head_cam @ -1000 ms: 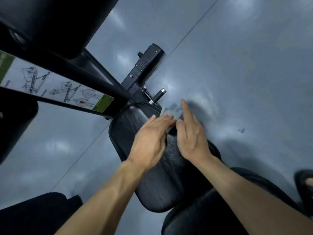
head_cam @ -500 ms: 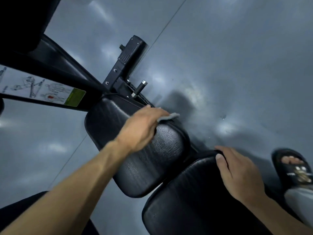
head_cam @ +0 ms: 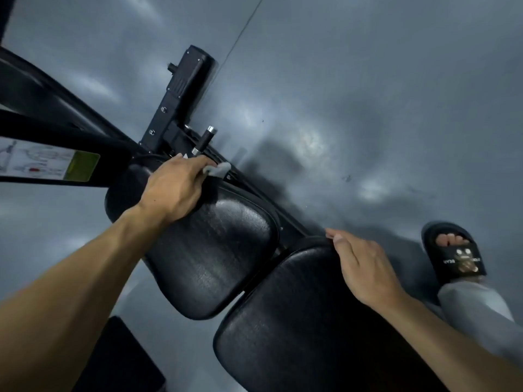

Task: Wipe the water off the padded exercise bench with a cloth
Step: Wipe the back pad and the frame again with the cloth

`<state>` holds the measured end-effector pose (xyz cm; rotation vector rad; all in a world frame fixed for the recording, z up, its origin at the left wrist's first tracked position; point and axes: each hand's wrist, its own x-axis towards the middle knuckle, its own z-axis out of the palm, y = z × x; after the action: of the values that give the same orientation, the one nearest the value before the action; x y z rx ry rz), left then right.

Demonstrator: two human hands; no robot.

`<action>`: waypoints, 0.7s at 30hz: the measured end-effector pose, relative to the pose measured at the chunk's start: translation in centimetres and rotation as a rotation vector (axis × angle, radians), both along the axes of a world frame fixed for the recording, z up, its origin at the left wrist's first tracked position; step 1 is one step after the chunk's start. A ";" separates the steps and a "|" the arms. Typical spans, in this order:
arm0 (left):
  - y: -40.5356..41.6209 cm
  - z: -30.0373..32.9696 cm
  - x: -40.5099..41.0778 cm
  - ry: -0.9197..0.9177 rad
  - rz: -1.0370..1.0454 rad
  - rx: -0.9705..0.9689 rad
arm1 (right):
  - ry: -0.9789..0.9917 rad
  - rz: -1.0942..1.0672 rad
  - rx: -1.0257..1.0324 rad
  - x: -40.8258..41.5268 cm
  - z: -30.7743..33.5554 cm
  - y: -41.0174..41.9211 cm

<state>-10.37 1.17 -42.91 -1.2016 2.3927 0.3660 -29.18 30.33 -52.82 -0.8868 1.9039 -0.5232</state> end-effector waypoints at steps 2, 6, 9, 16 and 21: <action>3.4 -0.4 -1.3 0.050 0.056 0.008 | -0.048 0.070 0.117 -1.2 -0.4 0.7; 11.5 -2.1 -4.8 0.102 -0.109 0.150 | -0.020 0.137 0.267 -3.0 -0.4 4.5; 14.9 -2.9 -6.3 -0.064 -0.256 0.168 | 0.003 0.103 0.243 -4.3 0.4 7.4; 20.0 -2.4 -8.5 0.137 0.078 0.345 | 0.026 0.235 0.320 -4.6 -2.1 13.8; 21.8 -4.3 -10.8 0.114 -0.054 0.367 | -0.131 0.034 0.470 -5.3 -2.2 13.8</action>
<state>-21.15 23.00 -47.21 -0.9689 2.3107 0.8344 -34.44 44.17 -55.00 -0.5603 1.7828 -0.0980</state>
